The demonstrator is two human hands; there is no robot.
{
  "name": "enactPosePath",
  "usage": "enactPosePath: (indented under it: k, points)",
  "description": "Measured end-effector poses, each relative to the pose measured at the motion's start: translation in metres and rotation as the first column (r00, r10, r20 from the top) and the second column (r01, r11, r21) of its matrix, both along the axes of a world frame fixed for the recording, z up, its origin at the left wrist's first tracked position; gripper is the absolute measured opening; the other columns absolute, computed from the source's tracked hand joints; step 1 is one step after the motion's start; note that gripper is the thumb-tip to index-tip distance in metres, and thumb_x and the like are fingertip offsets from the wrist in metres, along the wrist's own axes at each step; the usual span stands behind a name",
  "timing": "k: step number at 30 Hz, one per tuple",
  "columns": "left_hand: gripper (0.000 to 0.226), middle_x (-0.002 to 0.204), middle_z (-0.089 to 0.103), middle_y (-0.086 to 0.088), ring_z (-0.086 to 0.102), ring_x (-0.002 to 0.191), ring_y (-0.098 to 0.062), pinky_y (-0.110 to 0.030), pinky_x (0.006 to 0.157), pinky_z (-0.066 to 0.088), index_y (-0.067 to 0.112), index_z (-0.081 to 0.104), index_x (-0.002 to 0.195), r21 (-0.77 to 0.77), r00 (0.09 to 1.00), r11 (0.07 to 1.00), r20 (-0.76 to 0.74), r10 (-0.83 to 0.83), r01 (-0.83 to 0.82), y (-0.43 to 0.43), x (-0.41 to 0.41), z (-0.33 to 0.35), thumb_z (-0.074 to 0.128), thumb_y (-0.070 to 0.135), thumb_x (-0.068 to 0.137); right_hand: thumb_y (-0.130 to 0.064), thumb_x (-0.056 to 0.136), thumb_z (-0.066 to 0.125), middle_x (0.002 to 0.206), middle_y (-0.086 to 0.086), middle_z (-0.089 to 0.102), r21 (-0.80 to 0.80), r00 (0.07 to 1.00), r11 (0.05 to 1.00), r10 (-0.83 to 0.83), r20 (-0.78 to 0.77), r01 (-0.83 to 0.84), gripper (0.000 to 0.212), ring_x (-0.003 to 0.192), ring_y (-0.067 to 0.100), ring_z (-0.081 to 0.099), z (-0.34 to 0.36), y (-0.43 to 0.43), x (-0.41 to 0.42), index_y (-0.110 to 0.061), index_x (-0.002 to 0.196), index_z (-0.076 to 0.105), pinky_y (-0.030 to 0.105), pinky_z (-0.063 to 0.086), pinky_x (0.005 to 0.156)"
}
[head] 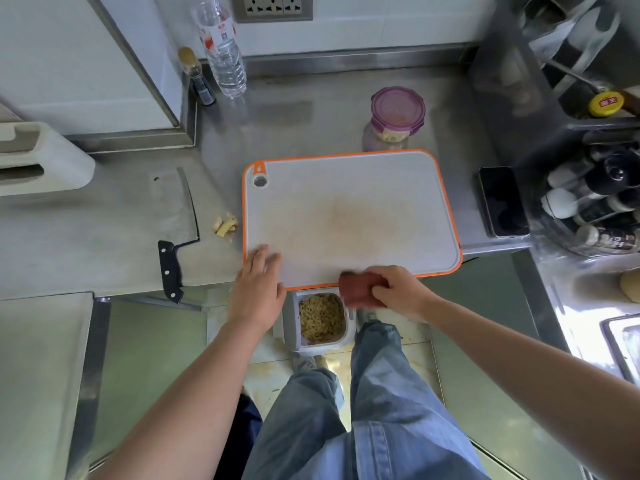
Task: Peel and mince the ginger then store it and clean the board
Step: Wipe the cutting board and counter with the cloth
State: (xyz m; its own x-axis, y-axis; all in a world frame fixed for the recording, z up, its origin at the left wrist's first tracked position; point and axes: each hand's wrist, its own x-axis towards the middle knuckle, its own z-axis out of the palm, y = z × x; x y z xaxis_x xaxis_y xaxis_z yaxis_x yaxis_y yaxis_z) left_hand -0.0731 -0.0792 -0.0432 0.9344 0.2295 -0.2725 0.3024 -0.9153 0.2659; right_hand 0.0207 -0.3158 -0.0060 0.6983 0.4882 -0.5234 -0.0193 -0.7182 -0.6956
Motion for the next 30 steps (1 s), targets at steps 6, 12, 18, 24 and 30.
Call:
enactPosePath:
  k: [6,12,18,24,30]
  points:
    - [0.052,0.156,0.019,-0.01,0.015,0.145,-0.025,-0.039,0.114,0.03,0.015,0.034,0.144,0.006,1.0,1.0,-0.023,-0.006,0.006,0.0,0.001,0.004,0.049,0.023,0.095,-0.05,0.079,0.05,0.064,0.013,0.063,-0.295,0.767,0.923,-0.372,-0.523,0.246,0.049,0.048,0.024,0.057,0.006,-0.03,0.009,-0.005,0.091,0.062,0.02,0.036,0.044]
    - [0.057,0.157,0.016,-0.01,0.014,0.146,-0.025,-0.038,0.113,0.029,0.016,0.031,0.145,0.03,0.998,0.999,-0.056,-0.026,0.028,-0.001,0.001,0.007,0.051,0.028,0.093,-0.068,0.077,0.057,0.048,0.001,0.052,-0.271,0.395,0.626,-0.713,-0.579,0.732,0.058,0.034,0.012,0.034,-0.019,-0.049,0.005,-0.013,0.094,0.063,0.013,0.025,0.033]
    - [0.076,0.145,0.035,-0.012,0.032,0.137,-0.028,-0.042,0.106,0.034,0.012,0.044,0.133,0.168,1.0,0.986,-0.004,-0.023,0.023,-0.003,0.0,0.013,0.07,0.051,0.074,-0.059,0.077,0.063,0.043,0.002,0.048,-0.159,0.319,0.506,-0.727,-0.608,0.848,0.046,0.027,0.014,0.031,-0.01,-0.046,0.004,-0.014,0.083,0.055,0.011,0.024,0.033]
    - [0.07,0.122,0.05,-0.013,0.047,0.114,-0.032,-0.042,0.093,0.038,0.007,0.051,0.118,0.328,0.98,0.941,0.197,0.021,-0.086,-0.003,0.012,0.031,0.081,0.037,0.061,-0.05,0.082,0.061,0.046,0.008,0.053,0.033,0.459,0.541,-0.677,-0.575,0.84,0.04,0.03,0.017,0.044,0.02,-0.046,0.009,-0.013,0.094,0.052,0.013,0.03,0.037]
    - [0.055,0.111,0.053,-0.007,0.048,0.102,-0.029,-0.038,0.085,0.039,0.014,0.059,0.109,0.351,0.972,0.934,0.233,-0.019,-0.065,0.0,0.024,0.052,0.082,0.034,0.063,-0.043,0.083,0.062,0.071,0.01,0.056,0.207,0.534,0.501,-0.7,-0.474,0.84,0.037,0.039,0.023,0.052,0.058,-0.029,0.021,-0.017,0.098,0.04,0.02,0.031,0.046]
